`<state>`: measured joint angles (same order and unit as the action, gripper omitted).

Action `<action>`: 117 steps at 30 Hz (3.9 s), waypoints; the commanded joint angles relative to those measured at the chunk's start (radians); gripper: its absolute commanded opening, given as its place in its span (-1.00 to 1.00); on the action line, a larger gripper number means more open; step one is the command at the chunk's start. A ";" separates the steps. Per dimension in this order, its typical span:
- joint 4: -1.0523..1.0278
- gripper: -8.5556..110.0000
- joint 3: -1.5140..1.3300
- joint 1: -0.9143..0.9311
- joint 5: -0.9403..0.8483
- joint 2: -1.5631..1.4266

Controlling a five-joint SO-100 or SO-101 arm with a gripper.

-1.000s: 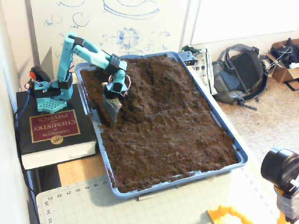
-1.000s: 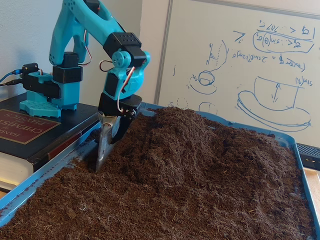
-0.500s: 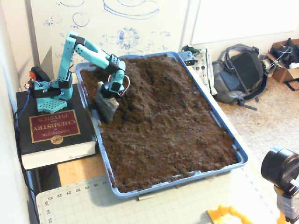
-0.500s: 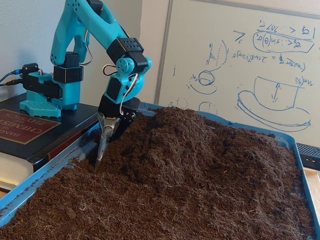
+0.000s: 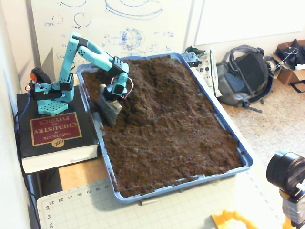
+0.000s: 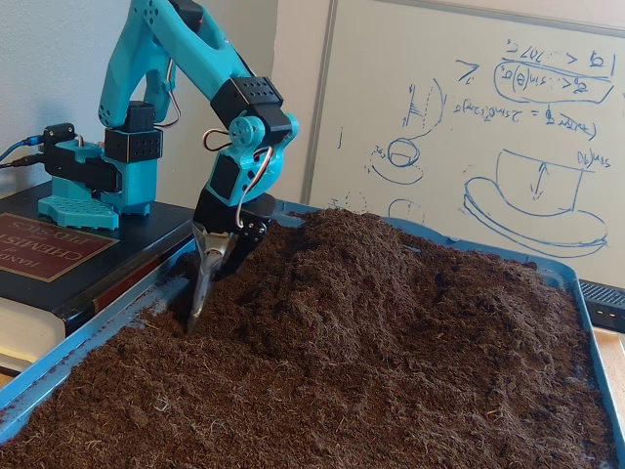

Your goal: Build a berm.

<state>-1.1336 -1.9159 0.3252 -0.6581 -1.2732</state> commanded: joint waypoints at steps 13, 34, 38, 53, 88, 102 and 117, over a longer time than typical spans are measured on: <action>0.002 -0.85 0.114 0.012 0.009 0.011; 0.067 -0.85 0.302 -0.055 0.161 0.118; 0.067 -0.85 0.351 -0.066 0.161 0.129; 0.069 -0.85 0.466 -0.061 0.164 0.178; 0.054 -0.85 0.466 0.008 0.164 -0.043; -0.232 -0.85 0.465 -0.003 0.163 -0.258; -0.499 -0.85 0.344 -0.057 0.236 -0.561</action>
<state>-1.6122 -1.5524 0.3129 -0.4694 -1.6935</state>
